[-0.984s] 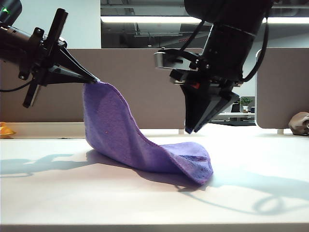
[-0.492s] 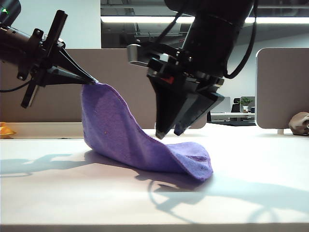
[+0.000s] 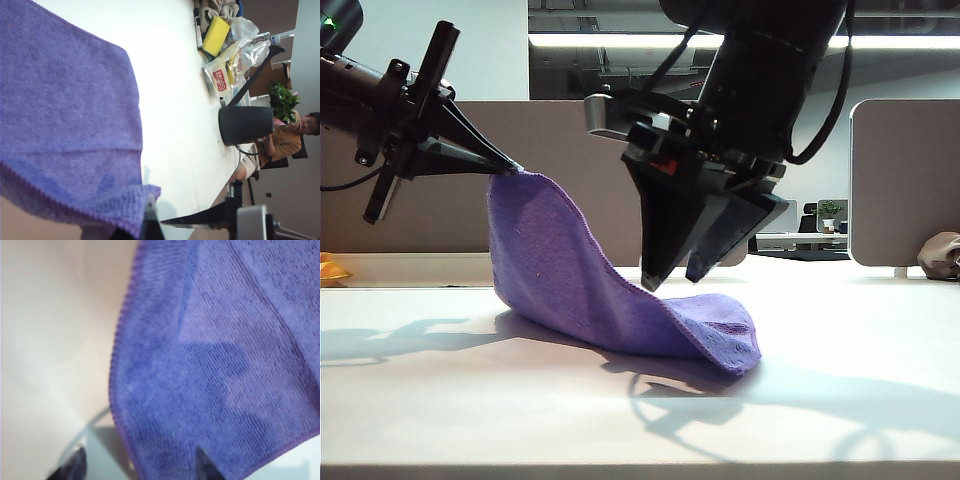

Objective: Fold the bottom of the cloth upward, then fold it vertically to form a square shape.

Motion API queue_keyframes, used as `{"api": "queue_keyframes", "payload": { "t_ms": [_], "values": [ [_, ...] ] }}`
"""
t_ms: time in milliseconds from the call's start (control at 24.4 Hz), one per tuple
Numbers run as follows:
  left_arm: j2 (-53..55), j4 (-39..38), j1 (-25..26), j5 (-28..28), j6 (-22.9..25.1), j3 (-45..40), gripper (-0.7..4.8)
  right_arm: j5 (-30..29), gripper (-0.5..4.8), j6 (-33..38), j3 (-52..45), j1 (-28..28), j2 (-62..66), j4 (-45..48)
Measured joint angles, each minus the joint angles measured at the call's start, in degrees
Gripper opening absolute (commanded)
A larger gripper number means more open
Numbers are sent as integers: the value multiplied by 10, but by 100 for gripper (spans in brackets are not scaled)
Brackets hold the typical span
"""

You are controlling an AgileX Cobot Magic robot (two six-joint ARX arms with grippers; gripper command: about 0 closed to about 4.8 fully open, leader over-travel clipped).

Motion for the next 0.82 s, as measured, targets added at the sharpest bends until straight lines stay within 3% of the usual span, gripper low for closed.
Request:
{"api": "queue_keyframes", "payload": {
  "t_ms": [328,574,820],
  "values": [
    [0,0,0,2,0,0,-5,0,268,0,0,0,41,4],
    [0,0,0,3,0,0,-5,14,111,-2,0,-1,47,5],
    [0,0,0,8,0,0,-5,22,58,-16,0,-2,47,7]
  ]
}}
